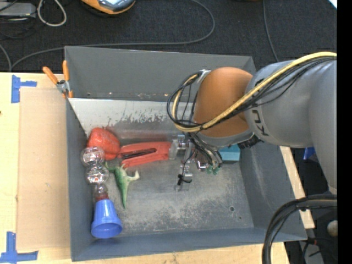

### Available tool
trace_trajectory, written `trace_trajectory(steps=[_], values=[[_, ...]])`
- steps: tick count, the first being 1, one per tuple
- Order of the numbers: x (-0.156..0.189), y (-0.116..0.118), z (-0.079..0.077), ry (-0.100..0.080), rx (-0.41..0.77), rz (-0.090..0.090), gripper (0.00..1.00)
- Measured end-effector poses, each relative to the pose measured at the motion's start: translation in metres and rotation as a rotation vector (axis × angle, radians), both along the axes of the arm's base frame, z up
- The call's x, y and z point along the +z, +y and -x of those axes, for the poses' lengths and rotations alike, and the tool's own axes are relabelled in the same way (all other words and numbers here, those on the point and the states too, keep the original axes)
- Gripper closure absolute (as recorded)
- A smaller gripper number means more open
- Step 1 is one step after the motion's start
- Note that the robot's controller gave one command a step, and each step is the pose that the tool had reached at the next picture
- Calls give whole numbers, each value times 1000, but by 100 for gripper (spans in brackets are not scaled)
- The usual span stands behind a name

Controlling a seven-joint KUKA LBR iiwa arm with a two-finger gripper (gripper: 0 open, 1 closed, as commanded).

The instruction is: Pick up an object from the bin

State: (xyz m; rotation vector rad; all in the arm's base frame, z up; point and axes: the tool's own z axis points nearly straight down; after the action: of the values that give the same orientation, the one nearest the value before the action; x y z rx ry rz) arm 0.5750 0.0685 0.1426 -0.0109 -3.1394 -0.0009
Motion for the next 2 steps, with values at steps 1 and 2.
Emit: trace_trajectory(steps=[1, 2], values=[[0, 0, 0, 0, 0, 0, 0], [-64, 36, 22, 10, 22, -1, 0]])
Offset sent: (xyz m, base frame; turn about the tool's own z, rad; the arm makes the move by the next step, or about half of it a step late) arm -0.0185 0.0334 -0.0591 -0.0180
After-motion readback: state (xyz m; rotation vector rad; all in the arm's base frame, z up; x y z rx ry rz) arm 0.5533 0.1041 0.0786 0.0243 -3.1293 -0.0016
